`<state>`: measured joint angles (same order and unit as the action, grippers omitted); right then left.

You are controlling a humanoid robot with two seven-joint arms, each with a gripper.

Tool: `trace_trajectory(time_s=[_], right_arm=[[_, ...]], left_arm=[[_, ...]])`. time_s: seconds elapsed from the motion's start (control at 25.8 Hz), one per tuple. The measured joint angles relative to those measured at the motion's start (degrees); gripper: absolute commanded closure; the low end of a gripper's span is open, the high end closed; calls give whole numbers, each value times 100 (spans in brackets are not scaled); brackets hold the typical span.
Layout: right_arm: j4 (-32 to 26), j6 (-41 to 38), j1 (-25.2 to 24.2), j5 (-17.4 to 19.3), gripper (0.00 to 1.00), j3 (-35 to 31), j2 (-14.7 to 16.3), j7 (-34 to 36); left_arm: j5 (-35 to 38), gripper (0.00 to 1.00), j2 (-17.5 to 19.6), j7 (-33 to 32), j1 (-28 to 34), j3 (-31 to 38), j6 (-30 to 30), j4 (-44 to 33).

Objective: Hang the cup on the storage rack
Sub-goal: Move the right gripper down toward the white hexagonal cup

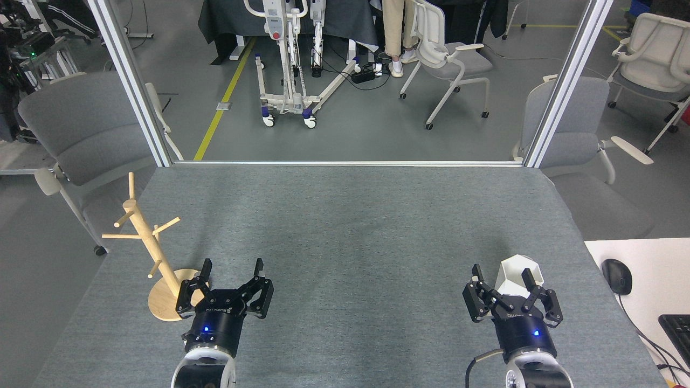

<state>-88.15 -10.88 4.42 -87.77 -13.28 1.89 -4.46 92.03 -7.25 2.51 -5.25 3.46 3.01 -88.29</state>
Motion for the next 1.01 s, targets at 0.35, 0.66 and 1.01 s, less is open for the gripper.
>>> trace_trajectory(time_s=[0.35, 0.66, 1.01], right_arm=[[-6, 0, 30, 59, 0, 133, 16, -10], [31, -16, -138, 100, 0, -127, 177, -10], [1006, -418, -62, 236, 0, -561, 605, 23]], left_arm=[[-37, 0, 4, -9, 26, -20, -40, -89], [-53, 1, 5, -31, 56, -27, 0, -203], [-53, 1, 0, -13, 52, -145, -23, -213]])
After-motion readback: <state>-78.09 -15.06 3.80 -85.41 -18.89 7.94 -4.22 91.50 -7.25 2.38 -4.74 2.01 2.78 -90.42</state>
